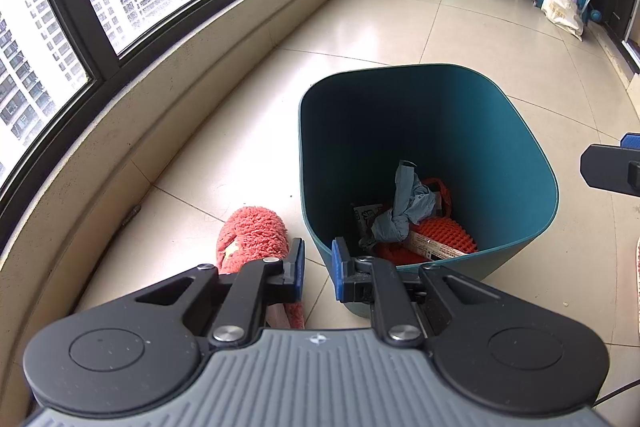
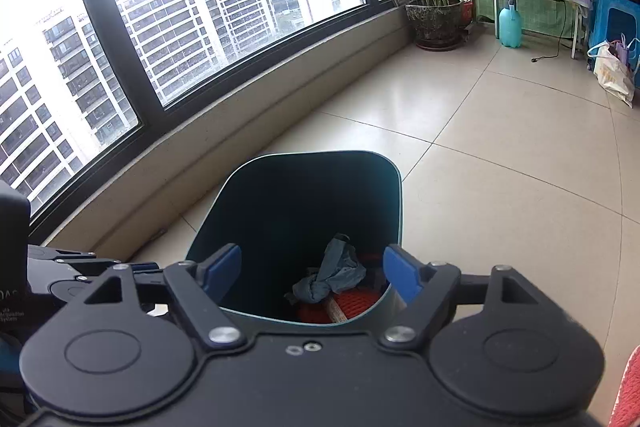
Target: Collect trash
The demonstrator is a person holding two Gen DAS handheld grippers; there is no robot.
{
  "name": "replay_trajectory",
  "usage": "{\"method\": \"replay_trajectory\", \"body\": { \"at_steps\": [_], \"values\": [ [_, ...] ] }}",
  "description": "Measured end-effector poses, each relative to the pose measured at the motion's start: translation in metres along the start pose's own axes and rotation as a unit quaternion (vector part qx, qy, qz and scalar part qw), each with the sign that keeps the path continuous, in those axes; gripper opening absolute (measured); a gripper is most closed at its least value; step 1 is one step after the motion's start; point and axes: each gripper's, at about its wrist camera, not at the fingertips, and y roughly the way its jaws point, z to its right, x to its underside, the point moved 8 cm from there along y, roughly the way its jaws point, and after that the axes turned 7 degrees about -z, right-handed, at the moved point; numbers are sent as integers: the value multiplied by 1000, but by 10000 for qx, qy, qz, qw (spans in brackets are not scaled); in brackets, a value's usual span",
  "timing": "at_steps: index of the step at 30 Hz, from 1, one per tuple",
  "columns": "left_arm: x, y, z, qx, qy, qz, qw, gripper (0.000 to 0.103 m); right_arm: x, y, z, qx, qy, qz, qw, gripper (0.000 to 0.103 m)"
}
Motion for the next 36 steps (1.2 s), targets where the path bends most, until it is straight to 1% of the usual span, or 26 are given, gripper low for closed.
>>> {"method": "replay_trajectory", "body": {
  "at_steps": [2, 5, 11, 13, 14, 15, 16, 18, 21, 24, 26, 32, 36],
  "values": [
    [3, -6, 1, -18, 5, 83, 10000, 14, 3, -3, -3, -10, -37, 61, 10000, 81],
    [6, -16, 1, 12, -10, 164, 9999, 14, 5, -9, -6, -7, -73, 188, 9998, 86],
    [10, -40, 4, 141, 37, 551, 9984, 16, 7, -24, -9, 24, -199, 509, 9985, 93],
    [12, -45, 6, 162, 45, 634, 9978, 18, 8, -28, -11, 45, -198, 619, 9979, 95],
    [13, -48, 7, 170, 56, 678, 9975, 24, 8, -30, -11, 53, -203, 677, 9975, 97],
    [13, -50, 8, 173, 68, 723, 9972, 32, 8, -33, -10, 57, -201, 732, 9971, 99],
    [15, -54, 9, 187, 84, 780, 9967, 37, 11, -36, -12, 65, -182, 787, 9967, 100],
    [16, -59, 10, 218, 100, 894, 9957, 57, 12, -39, -12, 63, -168, 833, 9964, 100],
    [18, -66, 14, 278, 145, 1104, 9934, 67, 14, -42, -11, 59, -126, 885, 9960, 100],
    [19, -73, 18, 430, 235, 1241, 9911, 74, 16, -46, -9, 85, -64, 937, 9955, 101],
    [21, -75, 21, 465, 250, 1274, 9904, 77, 21, -49, -8, 59, 0, 956, 9954, 101],
    [24, -81, 22, 599, 201, 1404, 9881, 78, 25, -50, -8, 31, 111, 962, 9953, 102],
    [23, -80, 24, 444, 237, 1411, 9887, 79, 27, -51, -12, 41, 94, 970, 9952, 102]
  ]
}}
